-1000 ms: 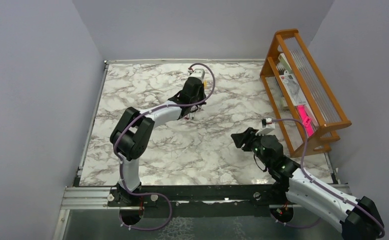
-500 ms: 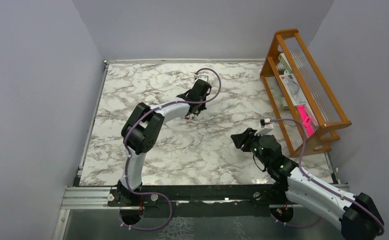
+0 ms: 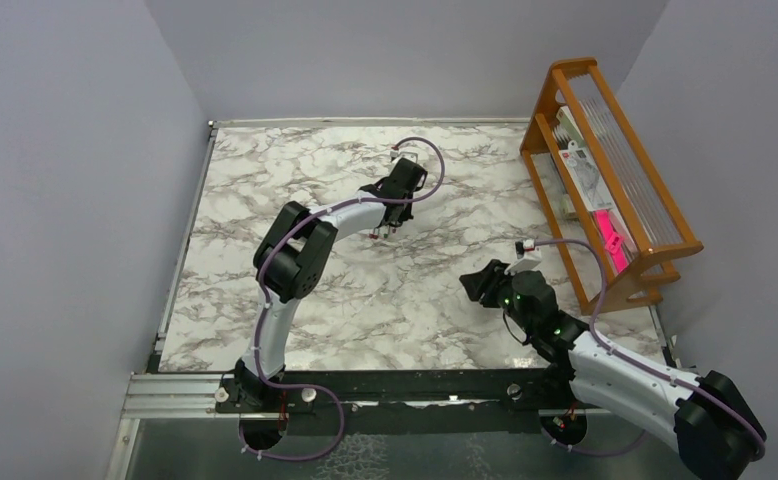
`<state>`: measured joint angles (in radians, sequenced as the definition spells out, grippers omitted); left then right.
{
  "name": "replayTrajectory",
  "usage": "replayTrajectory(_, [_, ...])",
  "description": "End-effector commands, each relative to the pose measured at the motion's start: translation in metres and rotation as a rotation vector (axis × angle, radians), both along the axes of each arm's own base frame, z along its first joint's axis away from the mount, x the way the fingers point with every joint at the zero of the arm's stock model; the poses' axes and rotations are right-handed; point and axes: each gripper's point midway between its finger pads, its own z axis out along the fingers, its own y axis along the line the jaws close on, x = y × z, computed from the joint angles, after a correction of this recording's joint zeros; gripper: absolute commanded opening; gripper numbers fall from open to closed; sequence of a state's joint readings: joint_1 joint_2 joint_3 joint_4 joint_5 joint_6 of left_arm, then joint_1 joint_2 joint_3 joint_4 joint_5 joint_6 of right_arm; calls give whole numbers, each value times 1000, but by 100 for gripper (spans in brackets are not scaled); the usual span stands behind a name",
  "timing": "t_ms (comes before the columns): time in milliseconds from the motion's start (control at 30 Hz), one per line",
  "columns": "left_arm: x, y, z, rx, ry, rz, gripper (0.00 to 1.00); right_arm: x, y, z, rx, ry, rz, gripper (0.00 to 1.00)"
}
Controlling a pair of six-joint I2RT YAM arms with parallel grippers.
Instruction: Insert the pens into the pen caps
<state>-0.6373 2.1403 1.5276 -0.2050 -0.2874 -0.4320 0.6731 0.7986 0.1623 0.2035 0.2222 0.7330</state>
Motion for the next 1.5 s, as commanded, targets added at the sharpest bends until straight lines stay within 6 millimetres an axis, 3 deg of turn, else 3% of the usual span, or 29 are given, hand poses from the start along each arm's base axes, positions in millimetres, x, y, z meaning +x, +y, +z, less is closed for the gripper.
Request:
replayTrajectory(0, [4, 3, -6, 34, 4, 29, 17, -1, 3, 1, 35, -6, 3, 42])
replayTrajectory(300, [2, 3, -13, 25, 20, 43, 29, -3, 0, -4, 30, 4, -3, 41])
replayTrajectory(500, [0, 2, -1, 5, 5, 43, 29, -4, -1, -5, 29, 6, -8, 42])
replayTrajectory(767, [-3, -9, 37, -81, -44, 13, 29, -3, -1, -9, 28, 15, -12, 41])
replayTrajectory(1000, [-6, -3, 67, -93, -103, 27, 33, -1, 1, -9, -47, -1, 35, 42])
replayTrajectory(1100, [-9, -1, 87, -116, -144, 25, 34, 3, 0, -10, -118, 9, 45, 48])
replayTrajectory(1267, [-17, -9, 126, -216, -226, -18, 29, 15, 5, -7, -256, 48, 87, 68])
replayTrajectory(1367, [-28, -13, 151, -283, -301, -54, 26, 20, 13, -5, -286, 65, 127, 73])
replayTrajectory(1467, [-42, -14, 182, -344, -384, -101, 28, 19, 29, 0, -257, 51, 202, 78])
